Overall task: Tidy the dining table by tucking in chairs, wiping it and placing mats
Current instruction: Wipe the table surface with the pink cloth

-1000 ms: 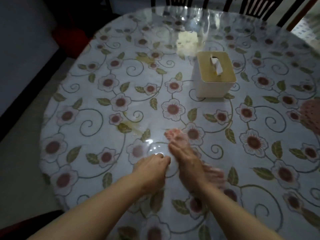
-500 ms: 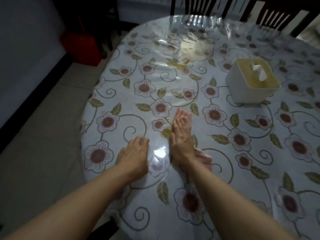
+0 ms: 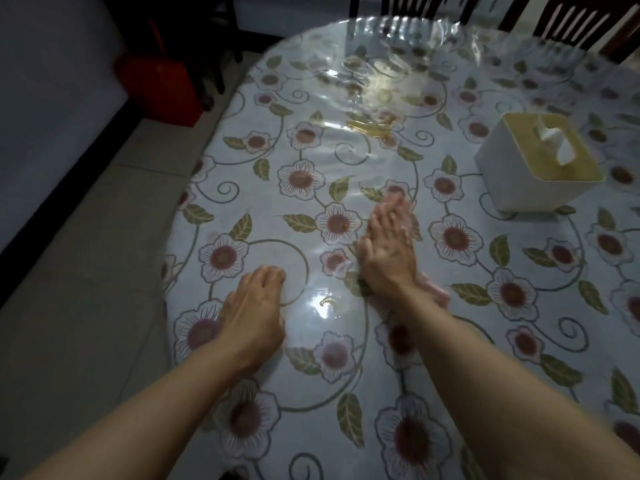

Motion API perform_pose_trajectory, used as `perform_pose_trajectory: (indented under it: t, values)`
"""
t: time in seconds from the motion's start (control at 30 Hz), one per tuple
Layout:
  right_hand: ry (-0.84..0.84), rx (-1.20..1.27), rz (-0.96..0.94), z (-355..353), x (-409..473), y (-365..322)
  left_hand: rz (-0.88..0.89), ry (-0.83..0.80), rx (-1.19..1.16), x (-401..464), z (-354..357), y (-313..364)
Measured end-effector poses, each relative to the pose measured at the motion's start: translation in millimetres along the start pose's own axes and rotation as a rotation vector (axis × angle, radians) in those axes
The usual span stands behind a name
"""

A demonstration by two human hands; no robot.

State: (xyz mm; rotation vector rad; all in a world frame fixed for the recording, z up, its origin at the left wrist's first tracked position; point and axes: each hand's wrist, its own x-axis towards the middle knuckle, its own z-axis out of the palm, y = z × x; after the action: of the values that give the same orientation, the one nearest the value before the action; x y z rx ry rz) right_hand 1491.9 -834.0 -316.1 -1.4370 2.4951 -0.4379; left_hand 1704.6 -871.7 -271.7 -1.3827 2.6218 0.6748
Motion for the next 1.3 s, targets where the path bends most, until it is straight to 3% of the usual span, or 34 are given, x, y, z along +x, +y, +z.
perform_pose_trajectory:
  t: [0.13, 0.23, 0.3, 0.37, 0.47, 0.53, 0.6, 0.73, 0.83, 0.93, 1.03, 1.13, 1.2, 1.3]
  values:
    - [-0.081, 0.135, -0.386, 31.8, -42.8, -57.4, -0.041, -0.008, -0.020, 4.5, -0.1, -7.8]
    - [-0.119, 0.119, -0.542, 29.4, -81.4, -38.2, -0.065, -0.016, -0.046, 3.7, -6.3, -3.8]
    - [-0.087, -0.007, -0.499, 14.8, -71.8, -8.1, -0.066, -0.052, -0.030, 3.0, -9.8, -2.3]
    - [-0.009, -0.140, -0.322, -1.3, -45.0, 18.9, -0.075, -0.064, -0.033, 2.6, -12.1, 0.0]
    - [-0.027, -0.134, -0.002, -12.6, -8.5, 32.9, -0.086, -0.077, -0.048, 0.7, -13.3, 0.6]
    - [-0.007, -0.157, 0.071, -0.3, -1.6, 16.4, -0.073, -0.077, -0.045, 0.6, -15.0, -2.2]
    - [0.007, -0.153, -0.072, 19.0, -14.0, -14.8, -0.065, -0.077, -0.049, 1.2, -18.7, -4.7]
    - [-0.156, -0.040, -0.406, 48.9, -84.9, -79.7, -0.054, -0.056, -0.094, 1.2, -25.4, -8.7]
    - [-0.224, -0.105, -0.486, 49.2, -143.4, -81.3, -0.002, -0.091, -0.045, -3.3, -27.3, -18.4]
    - [-0.118, -0.116, -0.278, 24.5, -172.2, -41.7, 0.076, -0.193, 0.047, -9.5, -30.6, -22.3]
    - [0.019, -0.167, 0.275, 1.8, -184.4, 3.8, 0.161, -0.270, 0.101, -18.1, -35.9, -18.0]
    - [-0.047, -0.150, 0.643, 0.1, -181.9, 2.1, 0.240, -0.323, 0.114, -26.5, -35.5, -16.5]
    - [-0.103, -0.059, 0.695, 6.1, -175.4, -32.2, 0.258, -0.352, 0.104, -30.9, -33.3, -17.7]
    - [-0.205, -0.069, 0.442, 10.6, -180.5, -97.3, 0.270, -0.374, 0.128, -35.3, -34.0, -18.3]
